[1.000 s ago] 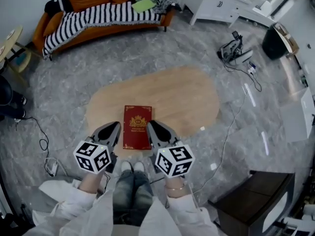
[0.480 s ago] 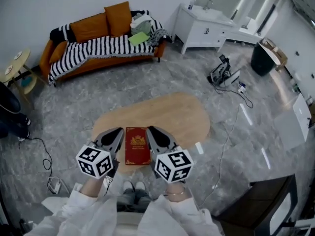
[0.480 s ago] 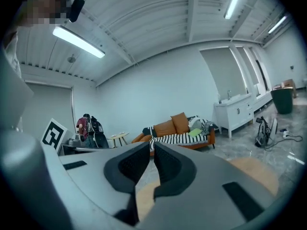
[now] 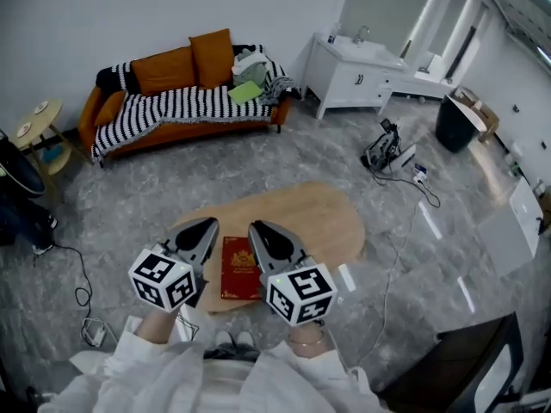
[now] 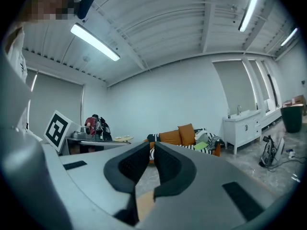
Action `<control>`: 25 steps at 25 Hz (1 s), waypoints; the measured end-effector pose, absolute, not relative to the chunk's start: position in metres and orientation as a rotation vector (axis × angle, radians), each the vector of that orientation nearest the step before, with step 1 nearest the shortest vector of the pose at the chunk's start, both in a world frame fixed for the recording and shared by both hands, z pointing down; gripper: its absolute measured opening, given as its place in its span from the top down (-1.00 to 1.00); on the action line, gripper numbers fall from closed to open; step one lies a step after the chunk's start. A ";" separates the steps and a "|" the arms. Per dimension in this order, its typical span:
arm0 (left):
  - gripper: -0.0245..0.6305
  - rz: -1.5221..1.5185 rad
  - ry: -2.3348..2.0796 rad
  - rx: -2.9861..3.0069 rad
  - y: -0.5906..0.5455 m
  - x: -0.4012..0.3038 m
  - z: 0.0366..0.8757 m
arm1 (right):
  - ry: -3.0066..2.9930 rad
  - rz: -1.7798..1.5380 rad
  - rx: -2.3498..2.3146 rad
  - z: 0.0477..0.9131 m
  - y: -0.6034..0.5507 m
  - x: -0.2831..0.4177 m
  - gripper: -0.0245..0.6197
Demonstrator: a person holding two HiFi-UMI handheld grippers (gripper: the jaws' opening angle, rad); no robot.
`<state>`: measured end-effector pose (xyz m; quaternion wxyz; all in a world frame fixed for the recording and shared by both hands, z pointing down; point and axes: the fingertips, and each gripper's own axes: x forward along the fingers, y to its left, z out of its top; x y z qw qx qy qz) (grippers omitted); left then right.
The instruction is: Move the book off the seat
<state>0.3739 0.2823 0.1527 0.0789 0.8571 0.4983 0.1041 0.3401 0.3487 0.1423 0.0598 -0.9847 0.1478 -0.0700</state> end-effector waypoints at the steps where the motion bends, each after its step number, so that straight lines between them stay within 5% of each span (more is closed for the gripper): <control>1: 0.91 0.300 1.497 2.568 0.283 0.374 0.150 | 0.453 -0.200 -2.990 0.138 0.347 0.339 0.81; 25: 0.91 0.361 1.534 2.555 0.286 0.379 0.159 | 0.472 -0.234 -3.036 0.144 0.332 0.346 0.89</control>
